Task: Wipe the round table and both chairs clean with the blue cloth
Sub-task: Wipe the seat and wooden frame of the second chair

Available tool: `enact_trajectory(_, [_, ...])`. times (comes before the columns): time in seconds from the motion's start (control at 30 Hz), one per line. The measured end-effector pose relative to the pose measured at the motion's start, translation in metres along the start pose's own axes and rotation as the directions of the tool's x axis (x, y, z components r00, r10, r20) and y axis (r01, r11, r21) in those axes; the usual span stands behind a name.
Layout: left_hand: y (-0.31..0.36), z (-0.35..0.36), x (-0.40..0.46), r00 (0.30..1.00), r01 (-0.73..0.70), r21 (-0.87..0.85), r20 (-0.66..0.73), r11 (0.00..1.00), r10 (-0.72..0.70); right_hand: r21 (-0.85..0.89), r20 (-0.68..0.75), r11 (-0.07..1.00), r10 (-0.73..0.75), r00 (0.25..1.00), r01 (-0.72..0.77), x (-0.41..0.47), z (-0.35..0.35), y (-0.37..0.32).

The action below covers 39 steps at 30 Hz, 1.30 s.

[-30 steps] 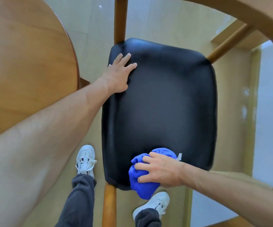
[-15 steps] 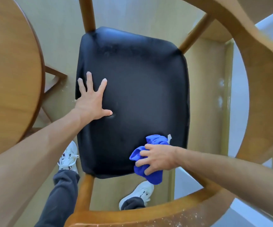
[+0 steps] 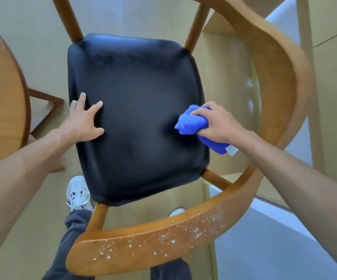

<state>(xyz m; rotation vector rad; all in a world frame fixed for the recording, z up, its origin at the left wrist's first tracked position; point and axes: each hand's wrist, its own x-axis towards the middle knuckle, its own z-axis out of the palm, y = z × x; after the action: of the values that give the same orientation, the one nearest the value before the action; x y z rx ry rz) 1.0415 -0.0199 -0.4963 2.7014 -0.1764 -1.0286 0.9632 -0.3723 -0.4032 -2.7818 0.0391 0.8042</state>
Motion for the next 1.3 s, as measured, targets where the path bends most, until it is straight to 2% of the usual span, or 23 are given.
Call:
enact_trajectory(0.07, [0.001,-0.004,-0.009,0.998,0.001,0.019,0.062,1.0,-0.002,0.214,-0.121,0.977,0.03,0.992,-0.003,-0.027,-0.006,-0.015])
enact_trajectory(0.2, [0.016,-0.01,-0.039,0.987,-0.029,0.059,0.16,0.998,0.02,0.257,-0.333,0.964,0.019,0.943,0.071,-0.088,-0.025,-0.026])
enact_trajectory(0.37, [0.043,-0.021,-0.095,0.994,-0.101,-0.047,0.028,0.994,0.103,0.237,-0.485,0.971,0.091,0.87,0.031,-0.153,-0.039,-0.014])
enact_trajectory(0.43, [0.056,-0.02,-0.124,0.985,-0.167,-0.034,-0.052,0.985,0.165,0.228,-0.527,0.974,0.12,0.841,0.004,-0.178,-0.031,-0.006])
enact_trajectory(0.5, [0.069,-0.016,-0.154,0.969,-0.22,-0.004,-0.117,0.975,0.218,0.189,-0.539,0.981,0.143,0.83,-0.047,-0.199,-0.008,-0.001])
enact_trajectory(0.57, [0.078,-0.009,-0.186,0.963,-0.212,-0.006,-0.171,0.977,0.208,0.122,-0.521,0.988,0.149,0.84,-0.1,-0.215,0.024,-0.002])
enact_trajectory(0.77, [0.085,0.014,-0.266,0.98,-0.016,-0.092,-0.197,0.996,-0.003,0.208,-0.506,0.976,0.16,0.848,-0.06,-0.23,0.055,0.002])
enact_trajectory(0.9, [0.074,0.024,-0.295,0.976,0.09,-0.239,-0.172,0.967,-0.133,0.228,-0.538,0.973,0.145,0.831,-0.022,-0.227,0.055,0.001])
enact_trajectory(1.0, [0.062,0.028,-0.304,0.969,0.112,-0.448,-0.148,0.887,-0.198,0.329,-0.575,0.943,0.24,0.782,-0.048,-0.224,0.062,-0.008])
enact_trajectory(1.1, [0.054,0.035,-0.304,0.972,0.076,-0.559,-0.143,0.826,-0.186,0.425,-0.632,0.903,0.348,0.692,-0.066,-0.225,0.077,-0.034])
enact_trajectory(1.17, [0.051,0.04,-0.302,0.975,0.049,-0.587,-0.149,0.808,-0.167,0.426,-0.653,0.902,0.357,0.668,-0.066,-0.231,0.089,-0.064])
enact_trajectory(1.23, [0.049,0.043,-0.302,0.972,0.023,-0.616,-0.169,0.787,-0.161,0.404,-0.655,0.913,0.336,0.677,-0.063,-0.239,0.106,-0.104])
enact_trajectory(1.3, [0.048,0.045,-0.303,0.966,-0.004,-0.635,-0.201,0.773,-0.161,0.435,-0.599,0.898,0.344,0.723,-0.066,-0.248,0.12,-0.154])
